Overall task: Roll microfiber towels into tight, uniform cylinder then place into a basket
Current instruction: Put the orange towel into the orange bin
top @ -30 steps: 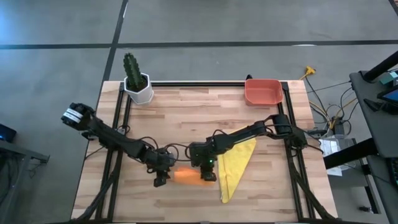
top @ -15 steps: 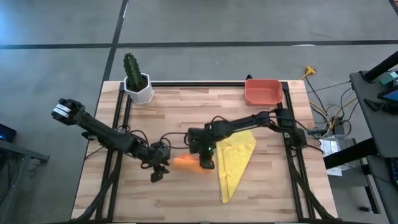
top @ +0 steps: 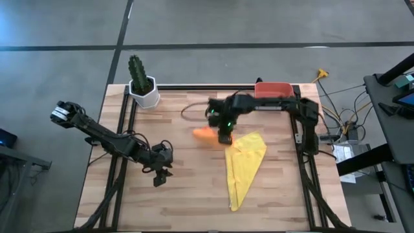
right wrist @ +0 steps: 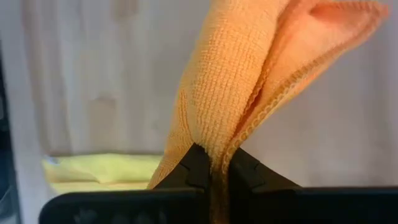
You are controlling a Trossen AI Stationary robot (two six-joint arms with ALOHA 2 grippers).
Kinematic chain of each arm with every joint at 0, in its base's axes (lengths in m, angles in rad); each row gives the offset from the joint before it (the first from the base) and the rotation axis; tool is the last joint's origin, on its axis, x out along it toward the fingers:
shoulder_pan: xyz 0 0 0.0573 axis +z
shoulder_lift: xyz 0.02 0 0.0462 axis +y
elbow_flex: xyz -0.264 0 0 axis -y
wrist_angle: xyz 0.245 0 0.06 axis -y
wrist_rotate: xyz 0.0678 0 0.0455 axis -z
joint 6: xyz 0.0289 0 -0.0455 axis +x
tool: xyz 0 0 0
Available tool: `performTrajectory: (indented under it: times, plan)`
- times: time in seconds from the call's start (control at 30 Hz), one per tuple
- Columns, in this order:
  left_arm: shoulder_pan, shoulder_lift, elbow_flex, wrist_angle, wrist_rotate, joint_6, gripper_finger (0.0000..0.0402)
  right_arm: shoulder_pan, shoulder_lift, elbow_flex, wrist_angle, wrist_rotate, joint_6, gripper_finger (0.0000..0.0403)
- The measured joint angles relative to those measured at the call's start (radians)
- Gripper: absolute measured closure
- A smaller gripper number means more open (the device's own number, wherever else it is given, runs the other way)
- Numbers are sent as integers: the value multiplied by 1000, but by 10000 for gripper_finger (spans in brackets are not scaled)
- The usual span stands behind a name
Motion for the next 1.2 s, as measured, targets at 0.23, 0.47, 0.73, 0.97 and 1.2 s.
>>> performTrajectory:
  times: [0.23, 0.47, 0.73, 0.97, 1.2]
  plan:
    - [0, -6, 0, -9, -43, 1, 230, -191, -197, -126, 12, 109, 67, 388]
    - [0, -9, 0, -9, -98, 8, 230, -358, -410, -267, -24, 296, -40, 388]
    - [0, -22, 1, -5, -185, 9, 230, -454, -525, -293, -122, 687, -500, 388]
    - [0, -24, 5, -6, -184, 2, 230, -577, -511, -314, -145, 679, -673, 388]
    - [0, -28, 7, -7, -182, -25, 230, -616, -470, -381, -154, 666, -817, 385]
